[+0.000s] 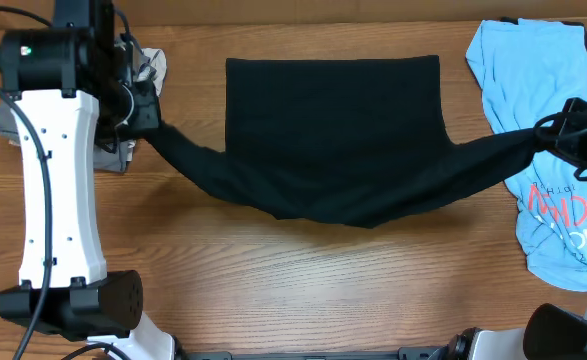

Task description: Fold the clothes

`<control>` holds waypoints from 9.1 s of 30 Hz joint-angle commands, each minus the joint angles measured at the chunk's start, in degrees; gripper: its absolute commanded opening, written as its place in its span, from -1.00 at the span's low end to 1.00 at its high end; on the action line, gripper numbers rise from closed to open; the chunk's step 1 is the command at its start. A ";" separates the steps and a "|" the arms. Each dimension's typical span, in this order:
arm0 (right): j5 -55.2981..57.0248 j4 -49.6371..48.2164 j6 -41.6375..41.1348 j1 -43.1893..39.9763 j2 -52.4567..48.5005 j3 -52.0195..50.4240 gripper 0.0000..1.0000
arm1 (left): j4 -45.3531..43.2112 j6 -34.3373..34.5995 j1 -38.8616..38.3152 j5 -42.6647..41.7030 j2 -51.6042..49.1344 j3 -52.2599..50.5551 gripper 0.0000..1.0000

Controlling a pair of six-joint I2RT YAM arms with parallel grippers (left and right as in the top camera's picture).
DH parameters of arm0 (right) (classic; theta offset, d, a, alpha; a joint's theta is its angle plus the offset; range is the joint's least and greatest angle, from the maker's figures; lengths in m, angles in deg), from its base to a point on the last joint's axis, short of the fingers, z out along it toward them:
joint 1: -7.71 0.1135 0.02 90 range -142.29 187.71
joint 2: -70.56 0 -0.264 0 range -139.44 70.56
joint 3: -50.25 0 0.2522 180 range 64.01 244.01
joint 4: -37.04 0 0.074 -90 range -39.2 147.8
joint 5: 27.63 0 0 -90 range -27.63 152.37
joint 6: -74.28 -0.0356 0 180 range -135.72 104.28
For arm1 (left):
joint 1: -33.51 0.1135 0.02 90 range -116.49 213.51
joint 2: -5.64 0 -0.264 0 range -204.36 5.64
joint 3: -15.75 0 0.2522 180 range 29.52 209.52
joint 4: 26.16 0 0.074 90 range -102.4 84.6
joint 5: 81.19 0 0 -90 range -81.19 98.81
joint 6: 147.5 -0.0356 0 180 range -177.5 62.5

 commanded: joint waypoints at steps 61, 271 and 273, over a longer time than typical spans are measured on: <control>-19.63 -38.60 -0.17 3.41 -8.57 -15.30 0.65 | -39.15 4.24 -0.11 -4.81 -4.20 -11.15 1.00; -2.01 -67.49 -13.84 33.90 -15.47 -42.99 0.50 | -23.65 -10.12 -30.18 3.54 -12.76 -9.53 -0.92; -2.05 -68.37 -14.21 33.92 -15.87 -42.99 0.50 | -23.96 -10.10 -30.18 3.52 -12.76 -9.53 -0.92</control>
